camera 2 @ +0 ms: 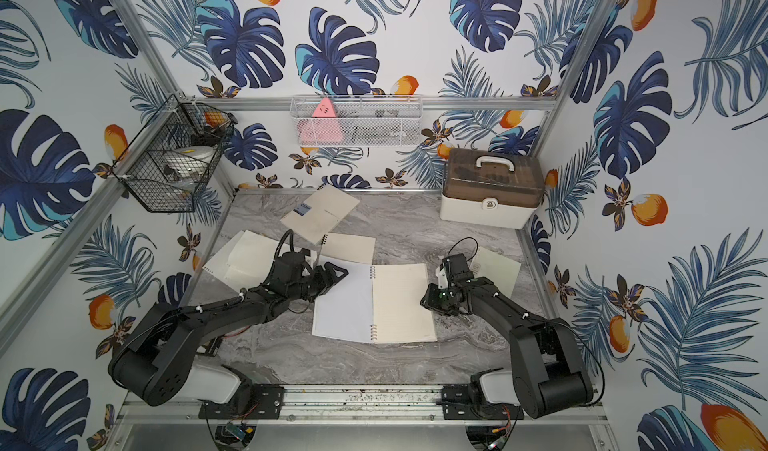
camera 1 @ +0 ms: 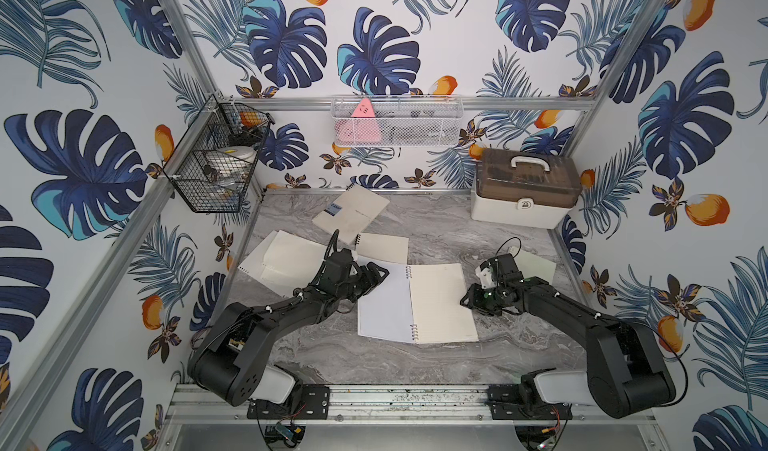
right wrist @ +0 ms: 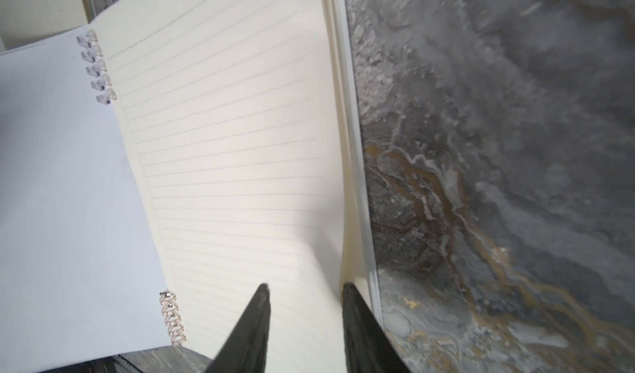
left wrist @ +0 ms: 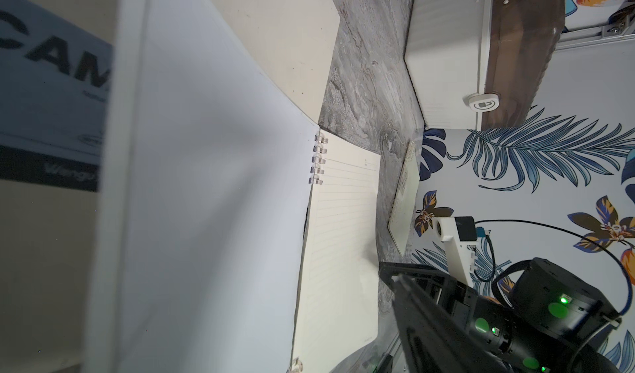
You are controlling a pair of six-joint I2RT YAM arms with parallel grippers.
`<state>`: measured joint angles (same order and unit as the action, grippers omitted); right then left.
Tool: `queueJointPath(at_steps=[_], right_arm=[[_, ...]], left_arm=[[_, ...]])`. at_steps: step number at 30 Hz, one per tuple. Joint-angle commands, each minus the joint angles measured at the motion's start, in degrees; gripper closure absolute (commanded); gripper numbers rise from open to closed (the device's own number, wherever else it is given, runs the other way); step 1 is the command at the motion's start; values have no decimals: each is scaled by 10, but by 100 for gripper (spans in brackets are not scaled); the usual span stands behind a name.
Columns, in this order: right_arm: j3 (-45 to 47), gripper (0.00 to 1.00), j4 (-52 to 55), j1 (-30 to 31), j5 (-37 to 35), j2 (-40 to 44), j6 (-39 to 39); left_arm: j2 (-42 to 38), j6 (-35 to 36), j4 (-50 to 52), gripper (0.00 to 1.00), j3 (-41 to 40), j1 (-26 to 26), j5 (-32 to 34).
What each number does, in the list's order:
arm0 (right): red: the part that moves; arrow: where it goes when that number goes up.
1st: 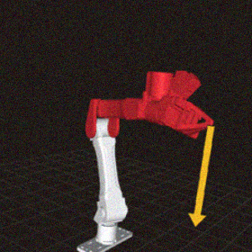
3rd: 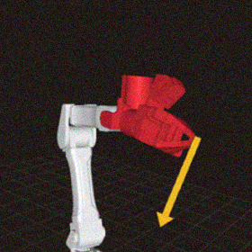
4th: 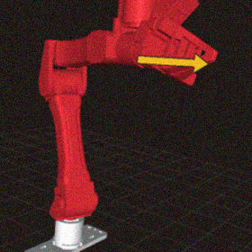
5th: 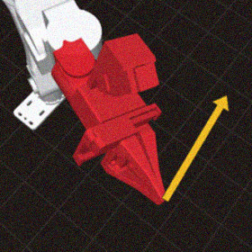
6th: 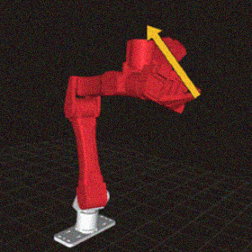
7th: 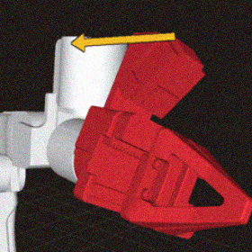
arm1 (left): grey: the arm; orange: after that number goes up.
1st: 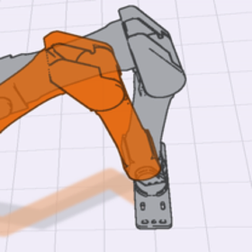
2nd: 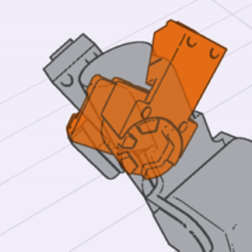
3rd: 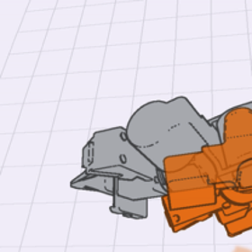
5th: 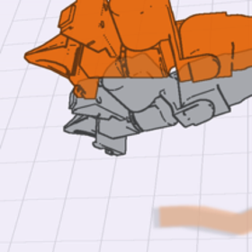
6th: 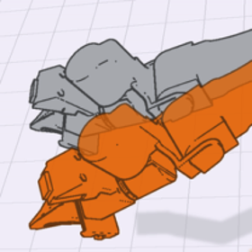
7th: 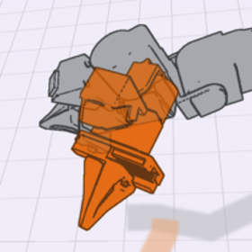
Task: Tear off pages from different notebooks
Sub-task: Tear off the paper from the notebook.
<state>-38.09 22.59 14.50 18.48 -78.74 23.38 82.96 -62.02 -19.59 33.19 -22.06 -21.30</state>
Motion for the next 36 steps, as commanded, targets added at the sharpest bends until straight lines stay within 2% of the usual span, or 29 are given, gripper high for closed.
queueJointPath(at_steps=[1, 12, 36], right_arm=[[-11, 63, 17, 4, -10, -6, -13], [-46, 63, 64, 39, -85, -13, -18], [-92, 60, 104, 70, -124, -46, -32]], left_arm=[[6, -10, -30, 20, -1, 1, -9], [21, -17, -48, 20, -2, 2, -15], [44, -21, -67, 20, -6, 13, -31]])
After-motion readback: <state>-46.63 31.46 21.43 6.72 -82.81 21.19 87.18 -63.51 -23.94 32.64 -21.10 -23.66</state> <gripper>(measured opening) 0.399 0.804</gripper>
